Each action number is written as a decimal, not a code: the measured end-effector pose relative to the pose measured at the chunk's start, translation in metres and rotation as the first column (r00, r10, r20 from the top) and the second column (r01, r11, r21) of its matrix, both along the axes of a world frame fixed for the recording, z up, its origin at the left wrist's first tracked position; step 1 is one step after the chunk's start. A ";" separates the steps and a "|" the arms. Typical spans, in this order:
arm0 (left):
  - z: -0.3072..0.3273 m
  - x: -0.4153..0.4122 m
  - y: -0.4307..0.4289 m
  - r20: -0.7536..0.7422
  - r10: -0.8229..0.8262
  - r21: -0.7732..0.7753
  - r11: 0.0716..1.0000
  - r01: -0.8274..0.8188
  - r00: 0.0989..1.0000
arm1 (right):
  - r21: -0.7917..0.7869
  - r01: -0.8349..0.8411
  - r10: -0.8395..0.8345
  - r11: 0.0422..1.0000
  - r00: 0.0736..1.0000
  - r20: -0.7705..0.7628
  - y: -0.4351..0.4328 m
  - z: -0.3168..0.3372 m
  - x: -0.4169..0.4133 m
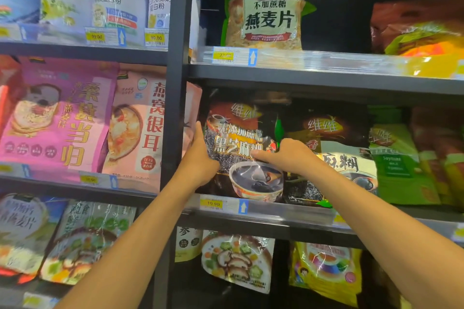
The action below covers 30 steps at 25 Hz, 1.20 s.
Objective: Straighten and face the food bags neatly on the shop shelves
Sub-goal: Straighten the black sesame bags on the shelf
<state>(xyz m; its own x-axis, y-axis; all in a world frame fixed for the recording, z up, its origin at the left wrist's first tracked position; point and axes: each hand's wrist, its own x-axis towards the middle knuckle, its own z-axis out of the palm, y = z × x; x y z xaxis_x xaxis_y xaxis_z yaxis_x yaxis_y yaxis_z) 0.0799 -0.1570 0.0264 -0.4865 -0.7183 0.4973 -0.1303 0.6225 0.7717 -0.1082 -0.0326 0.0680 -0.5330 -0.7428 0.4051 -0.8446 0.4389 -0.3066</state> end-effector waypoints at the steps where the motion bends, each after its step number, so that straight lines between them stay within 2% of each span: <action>1: -0.003 0.002 0.000 0.045 -0.006 0.022 1.000 0.005 0.999 | 0.030 -0.018 0.018 0.999 1.000 -0.017 0.005 -0.004 0.000; 3: -0.008 0.005 -0.001 0.119 -0.025 0.060 0.998 0.018 0.993 | 0.060 -0.056 0.057 0.997 0.998 -0.019 0.014 -0.016 -0.005; 7: -0.013 0.003 -0.008 0.202 0.005 0.042 0.999 -0.014 0.979 | 0.138 -0.074 0.070 0.988 0.997 0.028 0.027 -0.038 -0.005; 17: -0.016 0.004 0.003 0.190 0.078 -0.050 0.996 -0.070 0.979 | -0.039 -0.014 0.016 0.999 0.999 0.035 0.014 -0.052 0.014; 22: -0.020 0.006 0.008 0.153 0.124 -0.197 0.976 -0.092 0.980 | -0.018 0.051 -0.051 0.999 0.998 0.040 0.021 -0.052 0.028; 26: -0.024 0.011 0.014 0.097 0.128 -0.286 0.953 -0.095 0.987 | -0.079 0.038 -0.032 0.996 0.997 0.073 0.027 -0.052 0.035; 30: -0.029 0.013 0.030 0.017 0.165 -0.560 0.818 -0.127 0.986 | -0.135 0.049 -0.050 0.990 0.999 -0.008 0.043 -0.050 0.044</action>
